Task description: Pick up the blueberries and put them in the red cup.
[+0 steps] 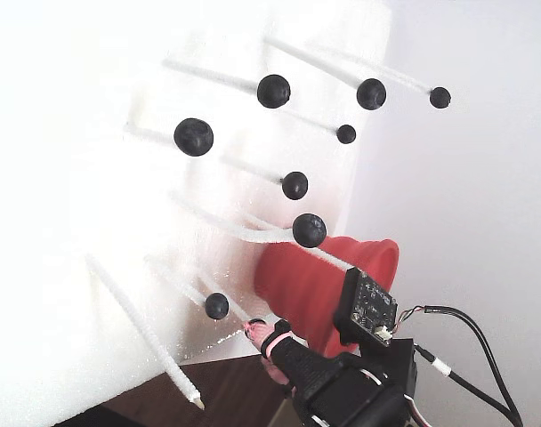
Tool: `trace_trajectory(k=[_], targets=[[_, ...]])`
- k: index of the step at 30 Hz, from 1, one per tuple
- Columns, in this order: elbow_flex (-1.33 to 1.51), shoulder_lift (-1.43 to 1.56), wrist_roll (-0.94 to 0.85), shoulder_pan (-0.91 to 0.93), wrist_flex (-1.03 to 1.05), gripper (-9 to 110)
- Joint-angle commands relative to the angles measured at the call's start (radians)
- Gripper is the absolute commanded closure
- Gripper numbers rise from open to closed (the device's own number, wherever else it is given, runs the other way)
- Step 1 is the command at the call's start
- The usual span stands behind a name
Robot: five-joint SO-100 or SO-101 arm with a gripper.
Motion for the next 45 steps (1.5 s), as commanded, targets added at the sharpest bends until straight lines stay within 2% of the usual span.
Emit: trace_trajectory(k=[1,45], targets=[[-0.04,0.002,0.009,-0.006,-0.025,85],[-0.038,-0.118,0.025,-0.025,-0.175,87]])
